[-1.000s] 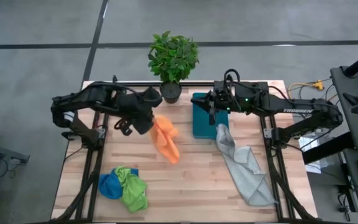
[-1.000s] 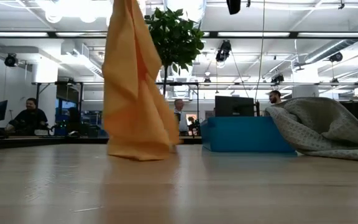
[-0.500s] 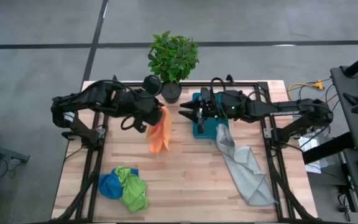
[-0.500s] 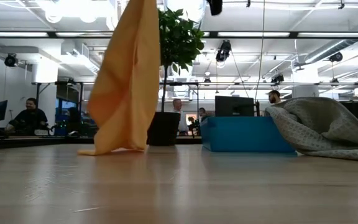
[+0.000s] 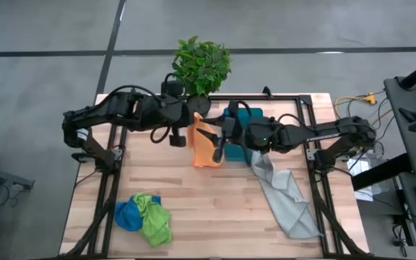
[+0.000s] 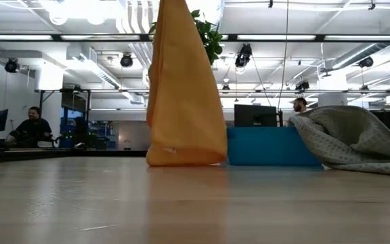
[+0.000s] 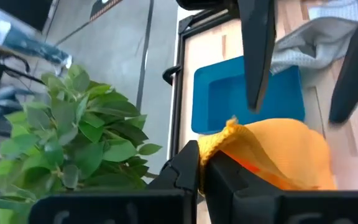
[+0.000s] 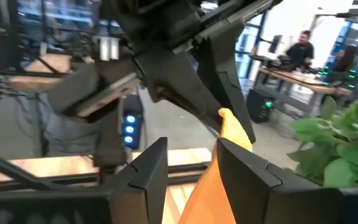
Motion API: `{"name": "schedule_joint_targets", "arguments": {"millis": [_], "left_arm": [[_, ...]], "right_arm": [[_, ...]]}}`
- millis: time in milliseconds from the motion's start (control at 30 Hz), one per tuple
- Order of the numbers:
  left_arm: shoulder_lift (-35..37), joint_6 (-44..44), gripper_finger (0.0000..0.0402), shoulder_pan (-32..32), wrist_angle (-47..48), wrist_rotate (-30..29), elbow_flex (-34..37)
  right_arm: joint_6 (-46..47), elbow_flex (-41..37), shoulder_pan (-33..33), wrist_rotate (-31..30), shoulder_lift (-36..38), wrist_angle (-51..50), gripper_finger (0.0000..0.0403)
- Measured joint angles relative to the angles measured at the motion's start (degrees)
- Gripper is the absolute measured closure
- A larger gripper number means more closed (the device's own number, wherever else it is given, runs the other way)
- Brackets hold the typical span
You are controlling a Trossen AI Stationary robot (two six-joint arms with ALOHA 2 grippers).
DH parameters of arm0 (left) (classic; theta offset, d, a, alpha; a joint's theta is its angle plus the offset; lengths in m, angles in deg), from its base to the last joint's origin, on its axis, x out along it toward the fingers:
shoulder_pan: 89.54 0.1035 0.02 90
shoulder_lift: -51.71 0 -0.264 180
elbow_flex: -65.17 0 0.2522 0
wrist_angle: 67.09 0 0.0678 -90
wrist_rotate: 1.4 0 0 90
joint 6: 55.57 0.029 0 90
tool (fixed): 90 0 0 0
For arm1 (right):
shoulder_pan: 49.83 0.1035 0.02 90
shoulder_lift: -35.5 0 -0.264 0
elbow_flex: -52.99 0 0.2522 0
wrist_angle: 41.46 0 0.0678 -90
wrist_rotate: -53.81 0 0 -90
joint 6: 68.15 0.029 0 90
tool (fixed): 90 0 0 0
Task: Fold microfiber towels
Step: Fold the orange microfiber towel
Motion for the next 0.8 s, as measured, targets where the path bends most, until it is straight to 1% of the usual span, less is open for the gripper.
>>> {"name": "schedule_joint_targets", "arguments": {"millis": [133, 267, 333, 433, 567, 700, 800], "left_arm": [[-0.2, -1.13, 0.0401, 0.07, -0.8, 0.06, 0.0], [-0.31, -2.02, 0.0401, 0.06, -2.08, 0.79, 0.0], [-0.29, -2.03, 0.0401, 0.05, -2.79, 0.99, 0.0], [-0.22, -2.03, 0.0401, 0.05, -2.73, 1.35, -0.12], [0.24, -2.03, 0.0401, 0.01, -2.67, 1.86, -0.28], [1.13, -2.0, 0.0401, -0.06, -2.67, 2.52, -0.28], [1.78, -2.01, 0.0402, -0.06, -2.67, 3.06, -0.28]], "right_arm": [[0.29, 1.73, 0.15, -3.46, -1.64, 0.4, 0.0268], [0.23, 3.62, 0.91, -12.48, -3.71, 0.35, 0.0272], [-0.36, 4.31, 1.28, -15.76, -4.34, 0.35, 0.0276], [-0.87, 4.45, 1.51, -16.38, -4.6, 0.49, 0.028], [1.21, 4.47, 1.51, -16.83, -5.08, -0.02, 0.0288], [2.81, 4.47, 1.51, -21.58, -5.26, -0.77, 0.0299], [3.04, 4.47, 1.51, -22.25, -5.33, -1.07, 0.0307]]}}
